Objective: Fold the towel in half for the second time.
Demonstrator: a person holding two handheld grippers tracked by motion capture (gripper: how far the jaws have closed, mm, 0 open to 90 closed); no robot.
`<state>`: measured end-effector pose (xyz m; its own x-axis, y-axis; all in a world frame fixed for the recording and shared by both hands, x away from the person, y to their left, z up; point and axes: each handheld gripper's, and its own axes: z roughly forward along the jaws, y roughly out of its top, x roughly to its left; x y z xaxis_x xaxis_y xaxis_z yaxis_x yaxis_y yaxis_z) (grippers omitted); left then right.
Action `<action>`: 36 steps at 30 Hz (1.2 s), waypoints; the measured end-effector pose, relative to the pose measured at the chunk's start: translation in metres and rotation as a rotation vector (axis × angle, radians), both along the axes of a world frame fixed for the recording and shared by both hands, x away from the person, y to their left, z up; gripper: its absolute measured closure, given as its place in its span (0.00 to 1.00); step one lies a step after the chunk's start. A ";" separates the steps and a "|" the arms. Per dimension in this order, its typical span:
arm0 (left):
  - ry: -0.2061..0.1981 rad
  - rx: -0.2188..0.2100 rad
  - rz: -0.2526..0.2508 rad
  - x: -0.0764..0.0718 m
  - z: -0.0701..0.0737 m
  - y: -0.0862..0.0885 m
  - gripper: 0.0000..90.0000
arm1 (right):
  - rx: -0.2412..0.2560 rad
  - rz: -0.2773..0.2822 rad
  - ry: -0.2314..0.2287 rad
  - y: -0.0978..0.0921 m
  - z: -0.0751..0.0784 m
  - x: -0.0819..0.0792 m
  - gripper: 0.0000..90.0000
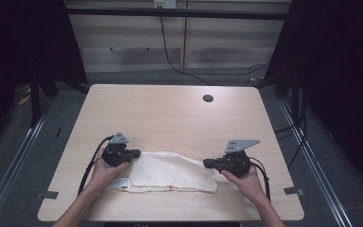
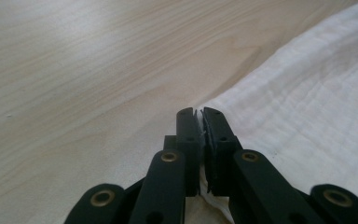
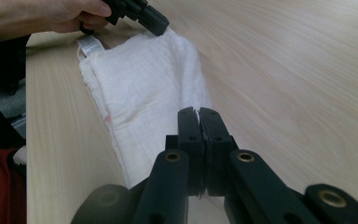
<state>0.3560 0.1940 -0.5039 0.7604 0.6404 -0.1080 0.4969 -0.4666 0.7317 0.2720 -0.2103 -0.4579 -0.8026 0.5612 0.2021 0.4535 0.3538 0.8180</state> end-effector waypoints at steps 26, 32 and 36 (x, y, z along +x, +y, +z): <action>-0.107 -0.145 0.025 -0.010 0.036 -0.003 0.96 | -0.154 0.099 0.157 0.031 -0.041 -0.012 0.99; -0.146 -0.167 -0.013 -0.019 0.050 -0.010 0.96 | -0.190 0.051 0.132 0.029 -0.039 -0.005 0.99; -0.159 -0.185 -0.043 -0.025 0.059 -0.014 0.96 | -0.197 0.008 0.125 0.023 -0.039 0.002 0.99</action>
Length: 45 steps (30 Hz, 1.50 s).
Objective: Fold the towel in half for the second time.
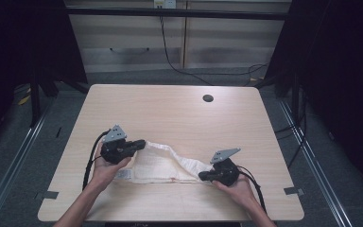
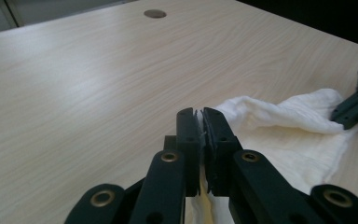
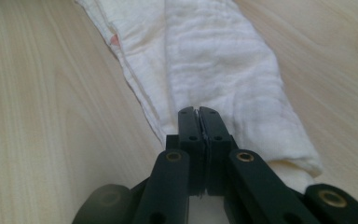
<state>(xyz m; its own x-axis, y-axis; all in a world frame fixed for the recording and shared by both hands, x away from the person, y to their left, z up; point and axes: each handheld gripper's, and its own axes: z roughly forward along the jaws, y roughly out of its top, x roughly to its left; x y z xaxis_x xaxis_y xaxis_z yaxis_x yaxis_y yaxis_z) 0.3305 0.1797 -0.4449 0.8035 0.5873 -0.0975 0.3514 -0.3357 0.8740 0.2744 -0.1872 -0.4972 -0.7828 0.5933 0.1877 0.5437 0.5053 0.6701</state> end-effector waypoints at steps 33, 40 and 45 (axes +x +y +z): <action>0.070 0.249 -0.176 -0.070 -0.044 0.009 0.95 | -0.011 -0.075 -0.017 -0.006 0.001 -0.001 0.99; 0.080 0.248 -0.168 -0.069 -0.049 0.008 0.95 | -0.037 -0.093 -0.042 -0.010 0.008 -0.013 0.99; 0.084 0.249 -0.160 -0.065 -0.050 0.010 0.95 | -0.024 -0.113 -0.045 -0.025 0.008 -0.025 0.99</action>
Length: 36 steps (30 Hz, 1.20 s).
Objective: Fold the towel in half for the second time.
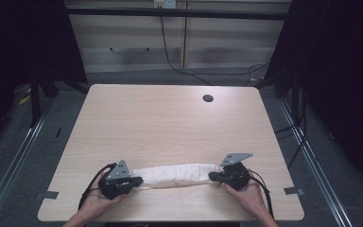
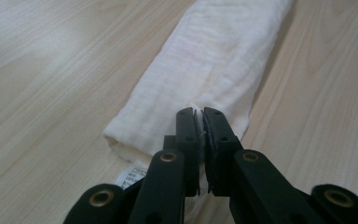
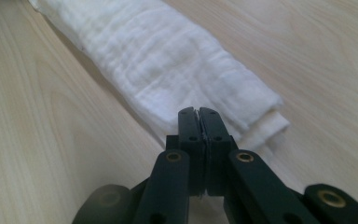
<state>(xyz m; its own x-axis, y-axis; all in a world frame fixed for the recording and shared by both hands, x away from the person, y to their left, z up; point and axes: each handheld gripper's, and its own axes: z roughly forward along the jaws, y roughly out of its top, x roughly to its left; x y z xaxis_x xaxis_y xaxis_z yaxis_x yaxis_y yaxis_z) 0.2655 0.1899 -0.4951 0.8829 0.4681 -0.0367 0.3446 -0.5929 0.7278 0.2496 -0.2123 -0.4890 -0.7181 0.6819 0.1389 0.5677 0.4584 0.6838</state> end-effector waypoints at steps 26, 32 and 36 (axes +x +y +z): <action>-0.036 -0.046 0.103 0.038 -0.008 0.003 0.95 | 0.054 -0.091 -0.007 -0.017 -0.012 0.022 0.99; -0.049 -0.060 0.136 0.046 -0.010 0.000 0.93 | 0.063 -0.113 -0.009 -0.013 -0.013 0.034 0.98; -0.010 -0.098 0.137 0.048 -0.009 0.005 0.87 | 0.069 -0.105 -0.029 -0.012 -0.013 0.032 0.91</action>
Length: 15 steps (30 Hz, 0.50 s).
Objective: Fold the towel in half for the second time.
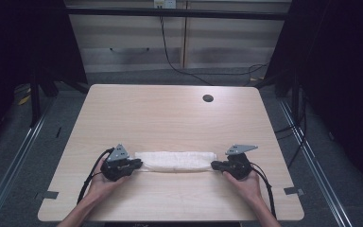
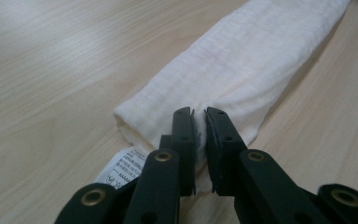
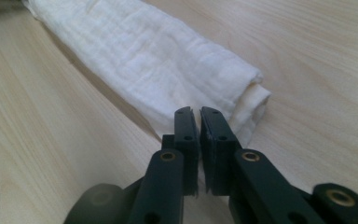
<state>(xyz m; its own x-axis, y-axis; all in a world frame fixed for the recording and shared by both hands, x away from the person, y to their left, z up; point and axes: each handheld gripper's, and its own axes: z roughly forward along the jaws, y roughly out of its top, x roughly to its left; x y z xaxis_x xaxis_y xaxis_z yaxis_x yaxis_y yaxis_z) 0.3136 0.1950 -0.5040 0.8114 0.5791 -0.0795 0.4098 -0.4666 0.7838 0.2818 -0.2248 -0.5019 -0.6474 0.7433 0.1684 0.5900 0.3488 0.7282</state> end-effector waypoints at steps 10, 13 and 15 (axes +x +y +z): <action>-0.008 -0.105 0.044 -0.019 0.025 0.019 0.63 | 0.127 0.001 -0.075 -0.008 0.025 -0.019 0.72; -0.003 -0.102 0.088 -0.024 0.033 0.028 0.52 | 0.139 -0.020 -0.100 -0.015 0.034 -0.026 0.66; -0.007 -0.084 0.110 -0.027 0.038 0.033 0.49 | 0.136 -0.040 -0.119 -0.021 0.039 -0.031 0.58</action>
